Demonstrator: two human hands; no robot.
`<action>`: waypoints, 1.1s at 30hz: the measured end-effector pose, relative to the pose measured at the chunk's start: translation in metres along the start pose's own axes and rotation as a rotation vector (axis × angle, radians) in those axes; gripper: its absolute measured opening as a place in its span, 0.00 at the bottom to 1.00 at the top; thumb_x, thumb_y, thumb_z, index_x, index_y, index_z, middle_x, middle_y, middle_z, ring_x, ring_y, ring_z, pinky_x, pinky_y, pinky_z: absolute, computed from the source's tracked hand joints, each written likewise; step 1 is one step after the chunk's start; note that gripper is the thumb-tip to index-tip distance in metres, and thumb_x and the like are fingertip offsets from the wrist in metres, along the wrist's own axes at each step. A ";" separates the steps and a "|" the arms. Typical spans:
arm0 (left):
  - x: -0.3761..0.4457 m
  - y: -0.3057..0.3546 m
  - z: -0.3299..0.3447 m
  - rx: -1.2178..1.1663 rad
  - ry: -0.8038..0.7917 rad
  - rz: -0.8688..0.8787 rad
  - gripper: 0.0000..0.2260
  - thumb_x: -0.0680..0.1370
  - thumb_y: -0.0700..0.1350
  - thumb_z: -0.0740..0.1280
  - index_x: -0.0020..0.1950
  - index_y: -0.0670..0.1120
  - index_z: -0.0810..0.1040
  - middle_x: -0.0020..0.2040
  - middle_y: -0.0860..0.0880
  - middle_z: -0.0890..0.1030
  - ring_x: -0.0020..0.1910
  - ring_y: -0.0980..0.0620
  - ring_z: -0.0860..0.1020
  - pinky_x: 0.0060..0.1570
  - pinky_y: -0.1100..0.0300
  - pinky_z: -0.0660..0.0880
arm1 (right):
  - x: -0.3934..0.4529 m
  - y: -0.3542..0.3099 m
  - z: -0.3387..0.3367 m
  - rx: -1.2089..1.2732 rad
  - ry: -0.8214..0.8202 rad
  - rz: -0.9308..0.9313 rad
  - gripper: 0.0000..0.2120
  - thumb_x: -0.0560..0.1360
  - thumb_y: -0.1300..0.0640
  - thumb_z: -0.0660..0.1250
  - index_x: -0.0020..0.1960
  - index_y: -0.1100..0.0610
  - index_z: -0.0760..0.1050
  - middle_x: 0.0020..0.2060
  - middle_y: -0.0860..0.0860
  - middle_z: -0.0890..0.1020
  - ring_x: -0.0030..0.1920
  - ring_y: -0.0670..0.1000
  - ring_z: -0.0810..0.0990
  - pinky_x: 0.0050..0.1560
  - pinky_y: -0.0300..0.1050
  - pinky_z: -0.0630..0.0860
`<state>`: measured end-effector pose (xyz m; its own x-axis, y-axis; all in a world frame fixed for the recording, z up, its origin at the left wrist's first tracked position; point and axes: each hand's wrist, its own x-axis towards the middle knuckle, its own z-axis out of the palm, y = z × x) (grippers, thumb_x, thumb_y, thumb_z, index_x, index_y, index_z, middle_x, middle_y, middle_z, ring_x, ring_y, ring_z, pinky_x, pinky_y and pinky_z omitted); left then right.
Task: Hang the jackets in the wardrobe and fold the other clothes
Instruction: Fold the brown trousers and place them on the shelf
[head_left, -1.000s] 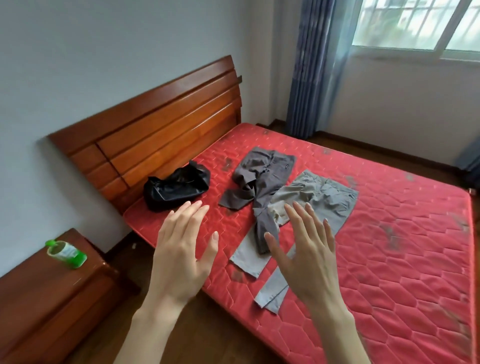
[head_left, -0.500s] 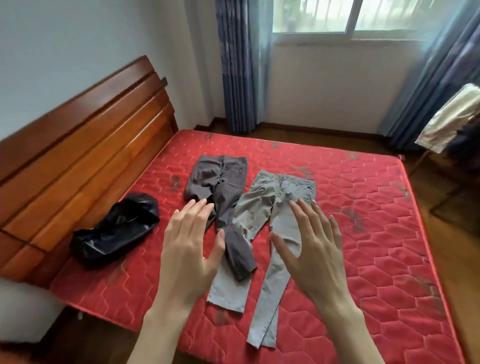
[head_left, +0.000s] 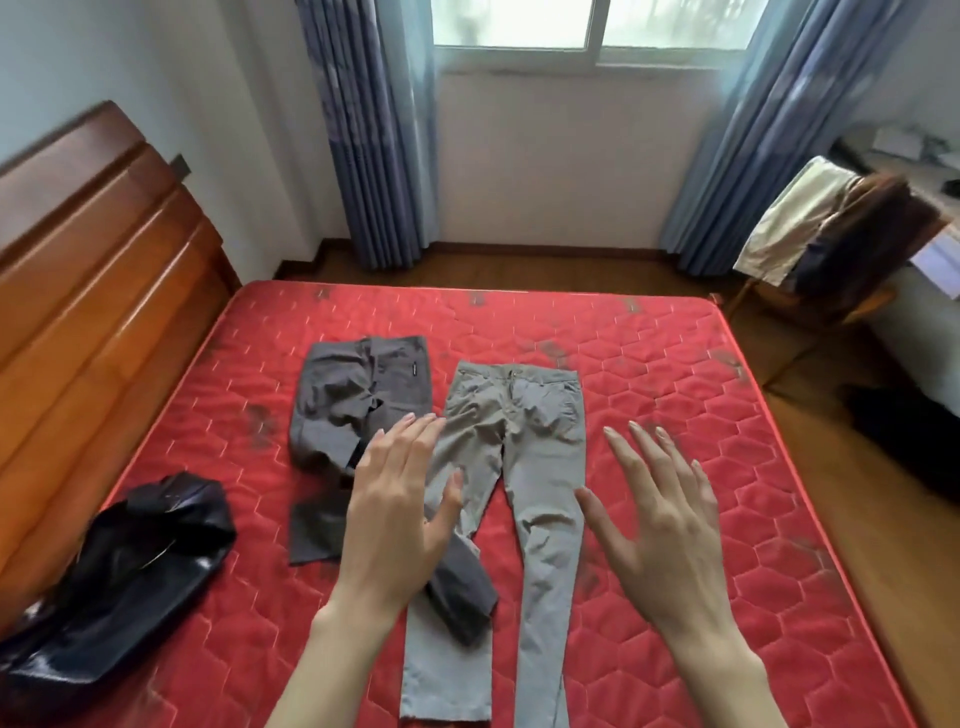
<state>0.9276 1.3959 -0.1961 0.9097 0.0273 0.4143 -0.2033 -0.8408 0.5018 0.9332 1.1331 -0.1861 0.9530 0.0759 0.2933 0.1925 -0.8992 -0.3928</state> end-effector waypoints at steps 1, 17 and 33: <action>0.006 -0.003 0.006 -0.012 -0.006 0.006 0.23 0.81 0.51 0.64 0.76 0.45 0.72 0.73 0.50 0.75 0.77 0.50 0.67 0.76 0.43 0.65 | 0.006 0.004 0.003 -0.001 -0.003 0.015 0.31 0.80 0.34 0.60 0.81 0.44 0.63 0.80 0.46 0.66 0.83 0.48 0.55 0.82 0.55 0.51; 0.095 -0.052 0.147 0.077 -0.130 0.009 0.23 0.82 0.53 0.62 0.75 0.46 0.74 0.74 0.52 0.75 0.78 0.53 0.67 0.78 0.52 0.61 | 0.100 0.099 0.135 0.086 -0.094 0.110 0.32 0.80 0.36 0.61 0.81 0.45 0.61 0.80 0.44 0.65 0.82 0.47 0.56 0.80 0.58 0.57; 0.122 -0.249 0.426 0.196 -0.204 0.012 0.22 0.80 0.49 0.63 0.73 0.43 0.75 0.72 0.46 0.77 0.74 0.47 0.72 0.74 0.48 0.67 | 0.173 0.230 0.407 0.047 -0.129 0.235 0.31 0.80 0.38 0.59 0.80 0.46 0.63 0.79 0.50 0.66 0.80 0.54 0.62 0.76 0.58 0.63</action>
<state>1.2432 1.3786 -0.5940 0.9657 -0.0757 0.2483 -0.1585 -0.9295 0.3330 1.2378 1.1149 -0.5805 0.9942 -0.0755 0.0768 -0.0297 -0.8777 -0.4782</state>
